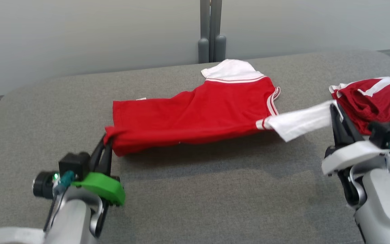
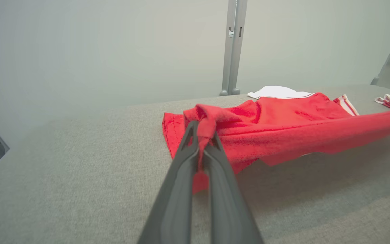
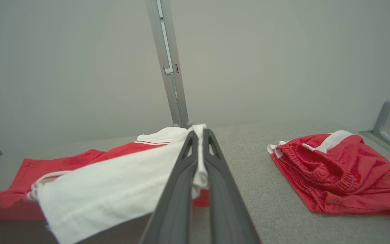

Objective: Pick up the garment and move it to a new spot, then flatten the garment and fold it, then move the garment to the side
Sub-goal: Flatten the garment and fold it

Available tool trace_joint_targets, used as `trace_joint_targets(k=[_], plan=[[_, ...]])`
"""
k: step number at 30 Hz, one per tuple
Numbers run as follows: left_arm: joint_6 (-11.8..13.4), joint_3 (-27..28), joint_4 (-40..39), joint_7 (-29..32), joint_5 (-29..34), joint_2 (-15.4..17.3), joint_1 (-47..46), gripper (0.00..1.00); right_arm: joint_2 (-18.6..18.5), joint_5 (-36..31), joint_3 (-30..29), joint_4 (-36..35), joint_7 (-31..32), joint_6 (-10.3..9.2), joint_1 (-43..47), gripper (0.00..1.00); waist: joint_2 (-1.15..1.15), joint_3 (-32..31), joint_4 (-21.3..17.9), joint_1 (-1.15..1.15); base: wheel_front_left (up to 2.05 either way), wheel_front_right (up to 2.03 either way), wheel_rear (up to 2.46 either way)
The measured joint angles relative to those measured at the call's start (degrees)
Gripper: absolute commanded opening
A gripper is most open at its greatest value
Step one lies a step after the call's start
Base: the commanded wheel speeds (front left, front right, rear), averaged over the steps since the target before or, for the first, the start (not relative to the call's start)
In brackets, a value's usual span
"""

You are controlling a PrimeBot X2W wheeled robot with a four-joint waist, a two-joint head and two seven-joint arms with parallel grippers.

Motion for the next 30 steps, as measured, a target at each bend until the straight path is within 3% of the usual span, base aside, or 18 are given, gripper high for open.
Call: trace_joint_targets(k=[6, 15, 23, 30], plan=[[-0.1, -3.2, 3.6, 0.0, 0.6, 4.1, -17.9, 0.0, -4.0, 0.2, 2.6, 2.4, 0.0, 0.0, -15.3, 0.0, 0.0, 6.1, -0.7, 0.0, 0.0, 0.0, 0.0], [-0.1, -7.6, 12.3, 1.0, 4.2, 8.6, -46.6, 0.0, -8.4, -3.6, 6.4, 11.7, 0.0, 0.01, -43.5, 0.0, 0.0, 18.1, -0.3, 0.02, 0.0, 0.0, 0.0], [1.5, -9.5, 16.4, 0.4, 9.1, 11.6, -64.7, 0.0, -7.4, -10.3, 2.4, 16.7, 0.0, 0.02, -62.7, 0.0, 0.0, 24.9, 0.0, 0.03, 0.0, 0.0, 0.0], [2.2, -11.2, 8.4, 0.0, 11.5, 13.2, -72.2, 0.0, -7.2, -16.3, -4.0, 11.1, 0.0, 0.01, -67.2, 0.0, 0.0, 25.6, -1.1, 0.01, 0.0, 0.0, 0.0]])
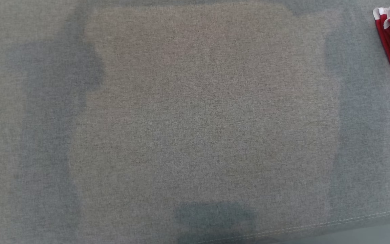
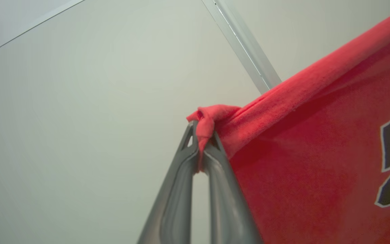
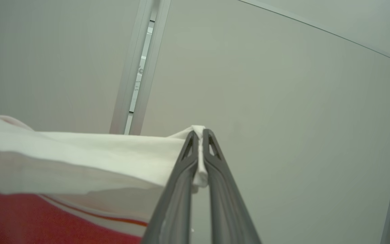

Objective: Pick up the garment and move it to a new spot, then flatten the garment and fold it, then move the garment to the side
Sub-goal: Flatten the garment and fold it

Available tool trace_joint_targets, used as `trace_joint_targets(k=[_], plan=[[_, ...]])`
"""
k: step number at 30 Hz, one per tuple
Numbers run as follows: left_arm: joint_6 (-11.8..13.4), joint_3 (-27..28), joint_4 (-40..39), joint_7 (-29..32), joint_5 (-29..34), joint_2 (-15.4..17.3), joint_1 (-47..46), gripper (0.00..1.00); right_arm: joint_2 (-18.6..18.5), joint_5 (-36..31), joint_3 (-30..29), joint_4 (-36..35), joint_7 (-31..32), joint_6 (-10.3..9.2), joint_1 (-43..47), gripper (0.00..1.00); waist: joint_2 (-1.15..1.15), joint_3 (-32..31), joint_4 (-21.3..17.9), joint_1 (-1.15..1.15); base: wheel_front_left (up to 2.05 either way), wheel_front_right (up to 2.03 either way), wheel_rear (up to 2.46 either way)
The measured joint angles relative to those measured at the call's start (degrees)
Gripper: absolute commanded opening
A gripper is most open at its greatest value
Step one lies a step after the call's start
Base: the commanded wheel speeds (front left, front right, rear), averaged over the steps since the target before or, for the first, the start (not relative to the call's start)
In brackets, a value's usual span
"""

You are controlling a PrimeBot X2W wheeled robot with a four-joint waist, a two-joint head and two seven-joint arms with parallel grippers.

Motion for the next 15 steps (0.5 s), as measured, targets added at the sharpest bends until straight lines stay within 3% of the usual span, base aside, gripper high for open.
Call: trace_joint_targets(k=[7, 15], plan=[[-0.4, 1.0, 1.2, 0.0, -2.6, 1.6, 6.5, 0.0, -0.4, -1.2, -1.2, -2.2, 0.0, 0.02, 4.5, 0.0, 0.0, 1.9, -0.6, 0.0, 0.0, 0.0, 0.0], [0.3, 4.8, -2.5, 0.0, -7.6, -0.2, 19.8, 0.0, -1.5, 10.1, 3.6, -5.9, 0.0, 0.02, 16.7, 0.0, 0.0, 6.1, -1.4, 0.0, 0.0, 0.0, 0.0]])
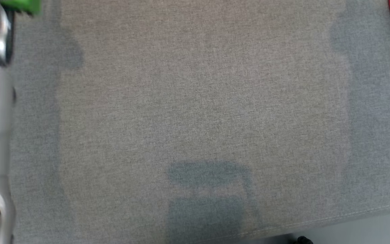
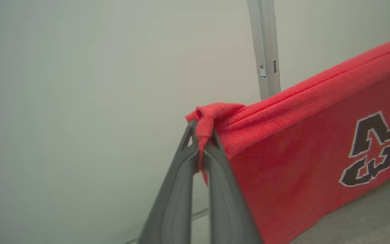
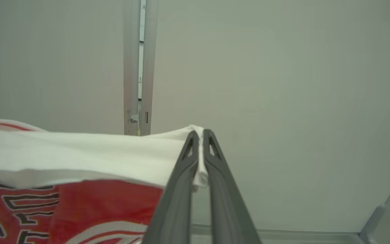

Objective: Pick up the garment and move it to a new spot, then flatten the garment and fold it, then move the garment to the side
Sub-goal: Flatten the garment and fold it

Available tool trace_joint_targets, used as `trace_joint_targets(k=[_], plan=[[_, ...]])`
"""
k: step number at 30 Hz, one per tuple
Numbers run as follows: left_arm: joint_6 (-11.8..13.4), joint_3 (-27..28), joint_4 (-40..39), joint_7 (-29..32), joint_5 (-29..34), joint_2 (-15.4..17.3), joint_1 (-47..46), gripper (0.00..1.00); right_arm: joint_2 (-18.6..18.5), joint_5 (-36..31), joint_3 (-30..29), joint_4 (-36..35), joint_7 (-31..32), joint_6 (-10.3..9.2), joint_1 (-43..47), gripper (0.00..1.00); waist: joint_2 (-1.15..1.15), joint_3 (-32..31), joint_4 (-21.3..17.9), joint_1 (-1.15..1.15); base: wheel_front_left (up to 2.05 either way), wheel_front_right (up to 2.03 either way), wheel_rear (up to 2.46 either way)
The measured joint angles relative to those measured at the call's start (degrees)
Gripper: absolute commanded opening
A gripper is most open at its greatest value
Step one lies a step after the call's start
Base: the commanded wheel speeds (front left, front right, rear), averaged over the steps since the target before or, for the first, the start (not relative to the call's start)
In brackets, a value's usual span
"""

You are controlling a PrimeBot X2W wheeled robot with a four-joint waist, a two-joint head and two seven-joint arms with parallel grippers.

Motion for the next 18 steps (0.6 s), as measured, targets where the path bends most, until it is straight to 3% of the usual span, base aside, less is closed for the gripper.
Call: trace_joint_targets(k=[4, 8, 18], plan=[[0.7, 2.8, -4.3, 0.0, -1.5, -1.3, 11.0, 0.0, -3.0, 5.0, 5.1, -3.1, 0.0, 0.01, 10.6, 0.0, 0.0, -0.6, -0.3, 0.0, 0.0, 0.0, 0.0], [0.4, 5.3, -7.8, 0.0, -1.9, -3.5, 21.2, 0.0, -5.8, 10.8, 6.2, -7.3, 0.0, 0.01, 22.3, 0.0, 0.0, -3.4, -0.2, -0.01, 0.0, 0.0, 0.0], [-1.0, 9.7, -7.6, 0.0, -2.4, -8.2, 41.9, 0.0, -4.2, 18.3, 9.9, -9.1, 0.0, 0.01, 41.8, 0.0, 0.0, -13.1, 0.3, -0.01, 0.0, 0.0, 0.0]])
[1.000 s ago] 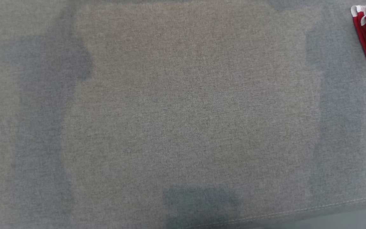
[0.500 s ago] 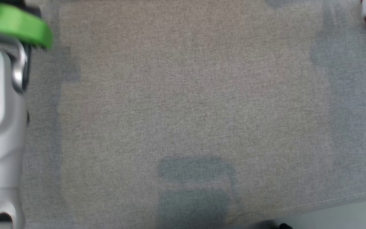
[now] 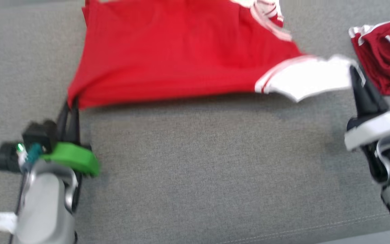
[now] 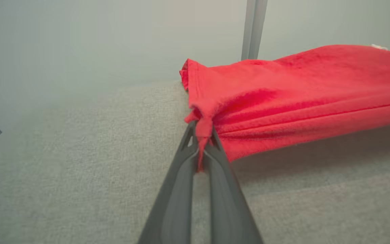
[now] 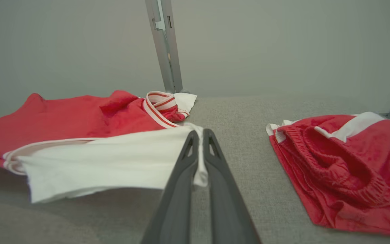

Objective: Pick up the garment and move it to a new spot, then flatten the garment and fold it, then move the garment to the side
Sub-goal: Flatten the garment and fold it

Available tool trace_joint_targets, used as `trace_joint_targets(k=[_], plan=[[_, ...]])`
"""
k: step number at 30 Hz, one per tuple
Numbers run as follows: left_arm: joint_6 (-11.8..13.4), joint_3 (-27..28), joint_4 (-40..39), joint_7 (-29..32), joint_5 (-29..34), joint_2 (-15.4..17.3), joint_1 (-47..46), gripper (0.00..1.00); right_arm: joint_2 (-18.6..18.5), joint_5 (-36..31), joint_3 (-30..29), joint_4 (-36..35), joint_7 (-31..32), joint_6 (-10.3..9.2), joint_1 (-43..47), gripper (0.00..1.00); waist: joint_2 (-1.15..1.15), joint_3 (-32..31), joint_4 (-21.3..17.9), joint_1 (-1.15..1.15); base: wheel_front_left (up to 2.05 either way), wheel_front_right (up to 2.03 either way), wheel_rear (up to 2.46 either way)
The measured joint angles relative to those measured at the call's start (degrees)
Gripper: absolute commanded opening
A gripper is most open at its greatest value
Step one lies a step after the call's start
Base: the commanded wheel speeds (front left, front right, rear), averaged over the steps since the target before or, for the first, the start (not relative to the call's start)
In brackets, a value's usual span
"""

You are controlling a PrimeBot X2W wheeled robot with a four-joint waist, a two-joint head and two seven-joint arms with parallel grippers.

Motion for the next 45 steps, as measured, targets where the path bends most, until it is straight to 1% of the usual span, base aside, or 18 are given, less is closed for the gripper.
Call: trace_joint_targets(k=[2, 3, 6, 11, 13, 22, 32, 36, 38, 45], plan=[[-0.4, 0.1, 0.2, 0.0, 0.2, -1.1, 3.9, 0.0, 0.2, 1.5, 0.3, 0.5, 0.0, 0.0, 3.5, 0.0, 0.0, -2.3, 0.0, 0.0, 0.0, 0.0, 0.0], [-0.4, 0.1, 0.2, 0.0, 0.2, -1.1, 3.9, 0.0, 0.2, 1.5, 0.3, 0.5, 0.0, 0.0, 3.5, 0.0, 0.0, -2.3, 0.0, 0.0, 0.0, 0.0, 0.0], [-0.9, 1.9, 0.7, 0.0, -0.6, -2.9, 9.1, 0.0, 0.4, 2.4, 0.4, 1.3, 0.0, 0.0, 9.0, 0.0, 0.0, -5.8, 0.0, 0.0, 0.0, 0.0, 0.0], [-1.1, 4.8, 1.5, 0.0, -0.9, -4.7, 15.7, 0.0, 0.9, 3.3, 0.7, 1.7, 0.0, 0.05, 16.9, 0.0, 0.0, -11.3, -0.1, 0.0, 0.0, 0.0, 0.0], [-1.4, 5.1, 1.8, 0.0, -0.5, -5.0, 18.1, 0.0, 1.0, 3.6, 0.5, 1.7, 0.1, 0.05, 20.0, 0.0, 0.0, -13.2, -0.2, 0.0, 0.0, 0.0, 0.0], [-1.7, 8.7, 2.7, 0.0, -0.5, -7.2, 26.3, 0.0, 1.6, 3.4, -0.8, 0.5, 0.1, 0.08, 27.0, 0.0, 0.0, -19.5, -1.0, 0.0, 0.0, 0.0, 0.0], [-1.9, 9.8, 3.1, 0.0, -1.2, -8.1, 32.8, 0.0, 0.8, 3.1, -0.6, 0.3, 0.1, 0.23, 32.2, 0.0, 0.0, -22.9, -0.6, 0.0, 0.0, 0.0, 0.0], [-1.8, 7.9, 3.2, 0.0, -3.2, -8.1, 35.1, 0.0, 0.5, 3.2, -0.8, 0.5, 0.1, 0.24, 32.4, 0.0, 0.0, -23.1, -0.2, 0.0, 0.0, 0.0, 0.0], [-1.3, 6.9, 3.1, 0.0, -4.2, -8.1, 35.5, 0.0, 0.5, 3.2, -1.3, 0.5, 0.1, 0.24, 32.4, 0.0, 0.0, -23.1, 0.1, 0.0, 0.0, 0.0, 0.0], [-1.1, 5.7, -0.5, 0.0, -4.3, -7.9, 34.5, 0.0, 1.1, 3.2, -1.7, -2.0, 0.1, 0.05, 31.4, 0.0, 0.0, -22.5, 1.6, 0.0, 0.0, 0.0, 0.0]])
